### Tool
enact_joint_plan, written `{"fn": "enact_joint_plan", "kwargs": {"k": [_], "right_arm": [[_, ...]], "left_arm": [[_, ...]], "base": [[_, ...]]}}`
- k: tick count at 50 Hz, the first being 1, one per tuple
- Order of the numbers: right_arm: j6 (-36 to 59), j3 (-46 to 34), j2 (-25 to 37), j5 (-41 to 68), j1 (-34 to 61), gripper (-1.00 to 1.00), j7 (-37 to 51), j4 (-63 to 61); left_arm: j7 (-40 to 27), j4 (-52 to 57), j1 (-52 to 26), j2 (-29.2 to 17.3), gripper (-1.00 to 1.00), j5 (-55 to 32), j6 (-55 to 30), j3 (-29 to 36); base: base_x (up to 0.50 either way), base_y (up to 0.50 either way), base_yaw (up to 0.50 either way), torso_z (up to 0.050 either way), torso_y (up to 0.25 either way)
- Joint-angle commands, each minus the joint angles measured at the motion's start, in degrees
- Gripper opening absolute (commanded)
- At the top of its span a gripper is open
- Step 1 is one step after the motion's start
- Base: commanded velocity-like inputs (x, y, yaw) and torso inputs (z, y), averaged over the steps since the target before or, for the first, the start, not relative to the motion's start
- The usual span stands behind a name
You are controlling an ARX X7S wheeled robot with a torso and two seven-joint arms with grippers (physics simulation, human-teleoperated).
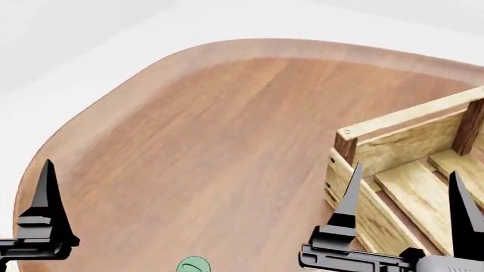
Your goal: Pick up the salad dressing and put it in the tray.
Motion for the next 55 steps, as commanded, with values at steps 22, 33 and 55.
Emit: {"fn": "enact_joint_plan", "kwargs": {"k": [22,33,55], "right_arm": [[1.8,-3.5,2.7,1.9,-0.6,1.0,-2.7,0.9],[5.3,-5.7,6.7,7.2,-2.4,1.0,-8.3,-2.2],[1.8,-13.3,8.6,8.5,-3.8,1.0,-18.5,4.8]], "left_arm": [[-0.5,-0.3,-0.3,-0.7,1.0,-0.9,-0.1,0.5],[-0.7,-0.5,-0.2,-0.8,1.0,-1.0,0.1,0.8],[-1.0,-1.0,0.1,-1.2,1.0,-1.4,0.6,1.0]], "base": [[-0.04,0.07,0.23,0.0,0.0],[0.0,0.0,0.0,0.0,0.0],[0.0,0.0,0.0,0.0,0.0]]}}
